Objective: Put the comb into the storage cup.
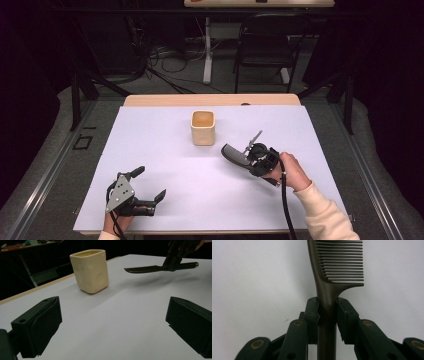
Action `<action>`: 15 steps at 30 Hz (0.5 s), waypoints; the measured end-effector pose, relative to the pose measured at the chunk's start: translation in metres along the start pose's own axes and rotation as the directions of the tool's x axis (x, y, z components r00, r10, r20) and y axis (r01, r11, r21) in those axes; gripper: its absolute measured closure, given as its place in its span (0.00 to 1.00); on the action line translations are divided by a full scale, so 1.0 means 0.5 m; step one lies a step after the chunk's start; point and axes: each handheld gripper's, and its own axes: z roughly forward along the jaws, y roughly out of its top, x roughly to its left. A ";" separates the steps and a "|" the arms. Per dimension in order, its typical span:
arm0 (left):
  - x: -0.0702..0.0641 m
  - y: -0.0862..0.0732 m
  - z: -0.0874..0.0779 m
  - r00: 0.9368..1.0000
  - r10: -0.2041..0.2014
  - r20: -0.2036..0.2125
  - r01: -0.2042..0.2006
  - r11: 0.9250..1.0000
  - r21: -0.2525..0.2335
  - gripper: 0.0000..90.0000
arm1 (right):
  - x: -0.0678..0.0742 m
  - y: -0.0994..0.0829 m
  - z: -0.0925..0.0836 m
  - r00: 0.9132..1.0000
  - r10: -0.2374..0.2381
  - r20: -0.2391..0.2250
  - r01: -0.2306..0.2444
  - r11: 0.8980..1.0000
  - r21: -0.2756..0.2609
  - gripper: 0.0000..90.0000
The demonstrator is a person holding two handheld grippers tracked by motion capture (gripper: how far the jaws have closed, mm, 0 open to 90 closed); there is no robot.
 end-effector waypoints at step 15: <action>0.002 0.000 -0.001 1.000 -0.001 -0.006 0.001 1.000 -0.003 0.01 | -0.009 -0.014 -0.022 0.999 0.019 -0.033 -0.022 0.994 -0.104 0.80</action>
